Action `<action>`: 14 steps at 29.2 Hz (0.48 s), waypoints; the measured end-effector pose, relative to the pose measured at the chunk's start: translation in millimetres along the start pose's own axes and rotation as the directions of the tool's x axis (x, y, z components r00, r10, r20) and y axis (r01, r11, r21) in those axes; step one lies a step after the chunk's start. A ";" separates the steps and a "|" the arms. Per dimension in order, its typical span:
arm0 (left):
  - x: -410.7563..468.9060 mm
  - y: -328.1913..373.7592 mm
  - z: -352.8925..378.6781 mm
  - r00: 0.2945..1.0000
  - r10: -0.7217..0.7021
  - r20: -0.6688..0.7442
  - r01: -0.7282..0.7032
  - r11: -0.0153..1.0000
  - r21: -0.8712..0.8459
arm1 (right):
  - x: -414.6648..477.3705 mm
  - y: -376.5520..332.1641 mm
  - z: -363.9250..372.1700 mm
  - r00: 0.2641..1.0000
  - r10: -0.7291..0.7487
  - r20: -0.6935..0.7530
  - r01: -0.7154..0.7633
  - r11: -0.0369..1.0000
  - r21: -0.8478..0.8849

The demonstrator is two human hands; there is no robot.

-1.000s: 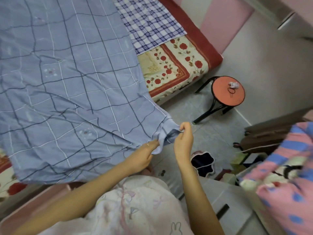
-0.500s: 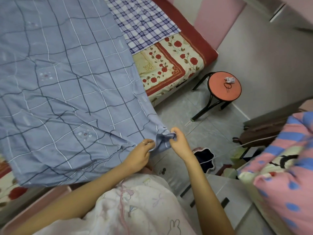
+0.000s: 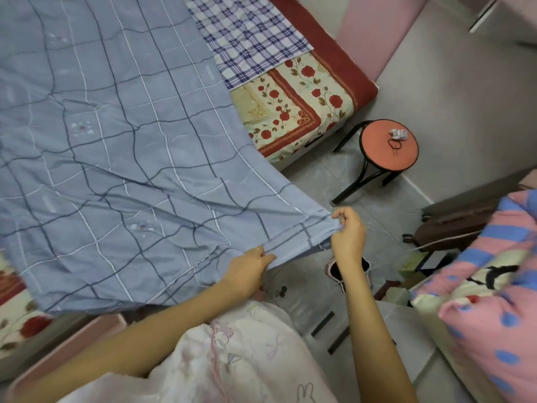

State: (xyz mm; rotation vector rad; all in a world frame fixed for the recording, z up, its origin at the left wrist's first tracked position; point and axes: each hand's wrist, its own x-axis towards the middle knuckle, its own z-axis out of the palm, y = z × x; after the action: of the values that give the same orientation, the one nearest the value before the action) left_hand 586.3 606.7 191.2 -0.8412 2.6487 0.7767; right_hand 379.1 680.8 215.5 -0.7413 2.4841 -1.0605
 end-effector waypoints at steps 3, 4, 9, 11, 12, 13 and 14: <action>2.8 -4.2 3.5 0.976 -0.033 0.216 0.010 0.994 0.106 | 3.8 5.2 -1.3 0.999 0.033 0.037 -0.030 0.998 -0.060; 0.9 -8.2 5.2 0.964 -0.042 0.262 0.018 0.996 0.091 | 2.9 3.8 -0.8 0.998 0.052 0.046 -0.049 0.997 -0.057; -7.2 -35.3 13.9 0.946 -0.100 0.310 0.063 0.990 0.126 | 8.7 1.9 1.7 0.912 0.249 0.326 -0.218 0.967 -0.129; -8.3 -44.2 15.0 0.943 -0.125 0.308 0.078 0.984 0.162 | 9.8 0.6 2.3 0.874 0.267 0.406 -0.231 0.964 -0.136; -8.8 -47.0 14.8 0.939 -0.139 0.313 0.086 0.980 0.179 | 8.9 -0.2 1.1 0.867 0.243 0.434 -0.207 0.970 -0.128; -9.2 -49.5 14.0 0.935 -0.153 0.320 0.090 0.975 0.203 | 7.4 -2.5 -0.8 0.863 0.205 0.461 -0.168 0.978 -0.120; -10.0 -51.8 12.6 0.928 -0.169 0.331 0.093 0.968 0.233 | 5.3 -5.0 -2.6 0.859 0.165 0.485 -0.132 0.986 -0.102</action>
State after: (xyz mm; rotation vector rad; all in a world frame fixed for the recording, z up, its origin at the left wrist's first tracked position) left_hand 626.1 582.7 163.3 -0.7370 2.2841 0.5364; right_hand 375.2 676.3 220.4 -0.7178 2.0972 -0.6349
